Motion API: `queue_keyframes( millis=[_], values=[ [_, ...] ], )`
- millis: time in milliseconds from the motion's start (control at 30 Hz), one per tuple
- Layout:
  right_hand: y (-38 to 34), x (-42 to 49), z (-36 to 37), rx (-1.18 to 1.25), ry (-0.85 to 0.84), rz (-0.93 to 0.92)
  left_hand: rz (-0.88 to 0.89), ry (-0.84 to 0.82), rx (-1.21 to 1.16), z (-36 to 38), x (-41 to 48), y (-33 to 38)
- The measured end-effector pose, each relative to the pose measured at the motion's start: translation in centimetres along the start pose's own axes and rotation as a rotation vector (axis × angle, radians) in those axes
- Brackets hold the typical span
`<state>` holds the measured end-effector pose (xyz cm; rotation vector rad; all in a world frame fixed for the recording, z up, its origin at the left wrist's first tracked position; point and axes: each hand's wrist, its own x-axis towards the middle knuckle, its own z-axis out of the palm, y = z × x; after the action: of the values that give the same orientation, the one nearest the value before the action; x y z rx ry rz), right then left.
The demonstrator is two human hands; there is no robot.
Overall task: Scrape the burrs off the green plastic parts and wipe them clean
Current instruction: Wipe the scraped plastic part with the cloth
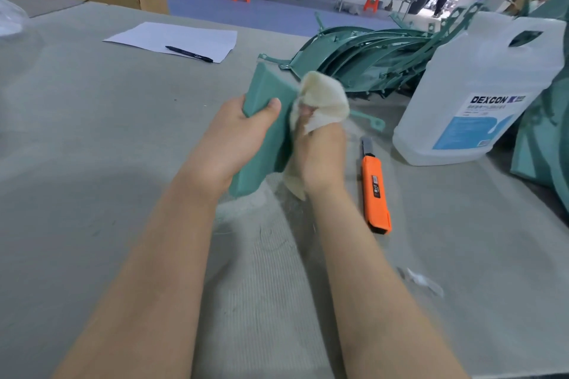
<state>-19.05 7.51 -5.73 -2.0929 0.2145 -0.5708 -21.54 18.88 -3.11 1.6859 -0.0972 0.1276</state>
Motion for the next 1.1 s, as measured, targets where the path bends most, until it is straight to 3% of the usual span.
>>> queue_keyframes(
  millis=[133, 300, 367, 500, 667, 833, 900, 1100],
  values=[
    [-2.2, -3.4, 1.9, 0.076, -0.075, -0.353, 0.037, 0.211, -0.139, -0.9, 0.9, -0.1],
    [-2.8, -4.4, 1.8, 0.152, -0.199, -0.414, 0.109, 0.285, -0.406, -1.7, 1.0, -0.3],
    [-3.5, -4.9, 1.9, 0.214, -0.22, -0.433, 0.156, 0.278, -0.544, -1.9, 1.1, -0.3],
    [-4.4, -5.8, 2.2, 0.342, -0.231, -0.403, 0.079, 0.091, -0.997, -1.9, 0.2, 0.0],
    [-3.5, -5.0, 1.8, 0.376, -0.012, -0.436, -0.039, -0.056, -0.983, 0.1, -0.9, 0.7],
    [-3.5, -4.4, 2.1, 0.251, -0.248, -0.429, -0.09, 0.039, -0.904, 0.1, -0.8, 0.6],
    [-3.5, -4.3, 2.3, 0.187, -0.308, -0.463, -0.061, -0.019, -0.973, -0.4, -0.8, 0.3],
    [-2.9, -3.7, 1.5, 0.174, -0.19, -0.509, 0.033, -0.058, -0.937, -0.3, -0.3, 0.4]
  ],
)
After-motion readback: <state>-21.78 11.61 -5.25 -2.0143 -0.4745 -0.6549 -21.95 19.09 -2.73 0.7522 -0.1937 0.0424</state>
